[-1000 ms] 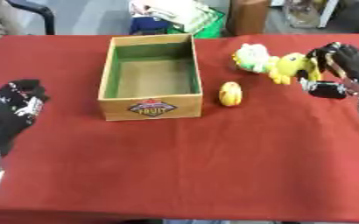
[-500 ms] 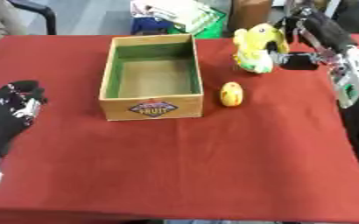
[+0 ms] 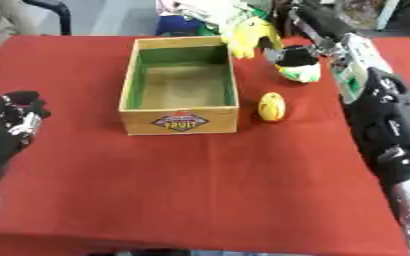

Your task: Pick up objects on the table and place them in the box.

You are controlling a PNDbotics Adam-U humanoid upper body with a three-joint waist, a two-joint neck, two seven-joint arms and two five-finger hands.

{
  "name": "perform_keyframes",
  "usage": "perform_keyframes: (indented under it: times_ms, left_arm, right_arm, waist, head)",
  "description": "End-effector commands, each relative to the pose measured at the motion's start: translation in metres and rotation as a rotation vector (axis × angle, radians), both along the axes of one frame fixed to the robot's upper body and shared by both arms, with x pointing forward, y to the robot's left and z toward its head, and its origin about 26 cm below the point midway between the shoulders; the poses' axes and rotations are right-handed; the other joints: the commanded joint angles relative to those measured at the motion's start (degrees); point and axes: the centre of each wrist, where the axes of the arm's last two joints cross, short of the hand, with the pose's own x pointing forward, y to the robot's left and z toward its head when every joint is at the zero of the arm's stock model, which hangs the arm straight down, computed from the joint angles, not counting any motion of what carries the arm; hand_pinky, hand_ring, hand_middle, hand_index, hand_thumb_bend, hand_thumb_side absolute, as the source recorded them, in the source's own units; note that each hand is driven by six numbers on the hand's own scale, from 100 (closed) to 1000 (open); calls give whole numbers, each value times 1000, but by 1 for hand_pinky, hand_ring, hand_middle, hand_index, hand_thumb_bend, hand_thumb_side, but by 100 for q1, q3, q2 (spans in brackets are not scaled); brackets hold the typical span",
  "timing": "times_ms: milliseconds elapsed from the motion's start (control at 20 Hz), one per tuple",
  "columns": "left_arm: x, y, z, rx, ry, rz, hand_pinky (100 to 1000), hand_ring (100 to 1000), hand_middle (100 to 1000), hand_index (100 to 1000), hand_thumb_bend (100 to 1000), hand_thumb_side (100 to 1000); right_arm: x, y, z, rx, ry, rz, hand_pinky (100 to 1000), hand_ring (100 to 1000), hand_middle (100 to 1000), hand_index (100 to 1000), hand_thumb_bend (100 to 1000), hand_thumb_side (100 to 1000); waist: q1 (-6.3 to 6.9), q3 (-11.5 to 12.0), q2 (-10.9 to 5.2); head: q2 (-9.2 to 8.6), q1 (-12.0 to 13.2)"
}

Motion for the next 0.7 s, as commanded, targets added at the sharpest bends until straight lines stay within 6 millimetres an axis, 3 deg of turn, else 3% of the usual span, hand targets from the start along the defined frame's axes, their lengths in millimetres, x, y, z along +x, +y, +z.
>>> perform_keyframes:
  times_ms: [50,350,450,500,600,650,700]
  left_arm:
    - [3,-4,15,7,-45,-34,797,625,604,720,167,214]
    - [6,-11,20,5,-57,-66,797,625,603,720,168,214]
    - [7,-12,21,4,-59,-72,797,624,603,720,168,214]
    - [7,-12,21,4,-59,-74,797,624,603,720,169,214]
    - [7,-13,21,4,-59,-79,797,624,603,720,169,214]
    - [7,-14,21,4,-59,-81,797,624,603,720,169,214]
    - [7,-14,21,4,-58,-81,797,624,603,720,169,215]
  right_arm:
    - [4,15,12,-19,-18,21,386,545,355,467,100,325]
    - [6,41,0,-55,5,55,421,559,379,484,100,348]
    - [6,50,-2,-76,7,77,443,572,414,525,100,426]
    - [6,53,-3,-87,8,86,478,607,482,619,130,558]
    - [5,62,-6,-142,15,123,572,716,685,800,388,701]
    - [5,65,-6,-176,18,142,609,755,767,859,447,724]
    - [5,66,-5,-202,19,158,647,792,833,900,451,734]
  waist:
    - [-13,140,-45]
    - [-39,352,15]
    - [-44,387,27]
    - [-46,397,30]
    - [-50,412,34]
    - [-53,412,34]
    - [-55,408,34]
  head:
    - [27,-90]
    - [27,-203]
    - [27,-232]
    - [27,-242]
    - [27,-255]
    - [27,-256]
    - [27,-255]
